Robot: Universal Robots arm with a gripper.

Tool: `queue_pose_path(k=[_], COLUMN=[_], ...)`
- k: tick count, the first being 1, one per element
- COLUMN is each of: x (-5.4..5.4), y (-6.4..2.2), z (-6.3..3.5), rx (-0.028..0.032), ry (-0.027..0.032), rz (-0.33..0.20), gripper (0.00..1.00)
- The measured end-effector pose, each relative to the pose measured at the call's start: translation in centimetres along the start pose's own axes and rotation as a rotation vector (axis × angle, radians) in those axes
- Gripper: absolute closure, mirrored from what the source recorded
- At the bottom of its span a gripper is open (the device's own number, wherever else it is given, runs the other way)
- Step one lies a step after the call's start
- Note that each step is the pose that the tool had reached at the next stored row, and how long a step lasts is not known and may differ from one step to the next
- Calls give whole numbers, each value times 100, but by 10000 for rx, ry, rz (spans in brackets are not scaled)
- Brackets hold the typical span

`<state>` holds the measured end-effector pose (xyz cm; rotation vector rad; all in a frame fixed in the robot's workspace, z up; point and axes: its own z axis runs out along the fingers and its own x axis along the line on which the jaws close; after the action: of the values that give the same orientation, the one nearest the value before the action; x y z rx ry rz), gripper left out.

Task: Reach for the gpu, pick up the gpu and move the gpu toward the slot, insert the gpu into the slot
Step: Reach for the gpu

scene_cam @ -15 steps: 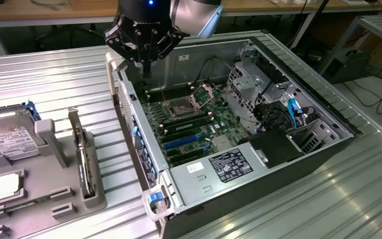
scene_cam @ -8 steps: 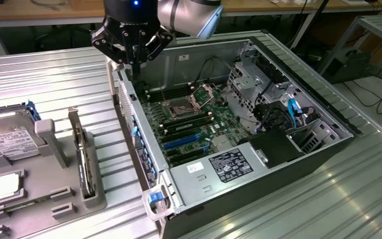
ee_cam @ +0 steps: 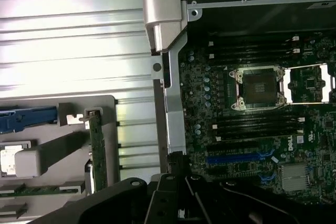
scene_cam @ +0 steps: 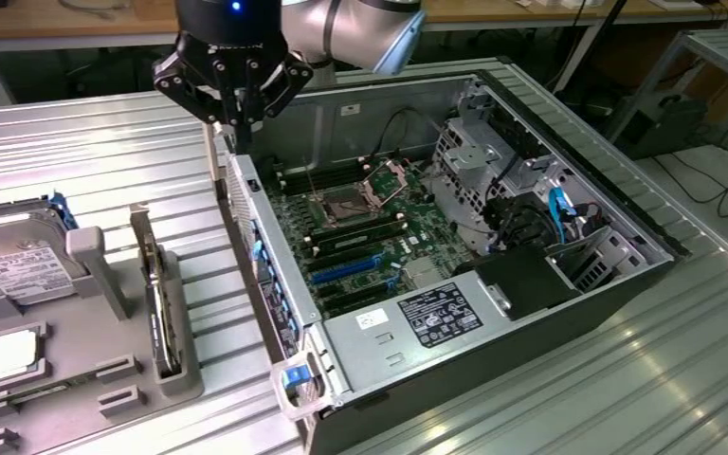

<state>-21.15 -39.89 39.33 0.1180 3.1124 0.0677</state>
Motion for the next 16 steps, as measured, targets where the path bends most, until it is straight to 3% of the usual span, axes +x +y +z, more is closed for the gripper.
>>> queue_pose_path(k=[8,16], x=[151,397], y=[-11,-30], z=[-4,-11], rx=[0,0], ry=[0,0], rz=[1,0], gripper=[89,89])
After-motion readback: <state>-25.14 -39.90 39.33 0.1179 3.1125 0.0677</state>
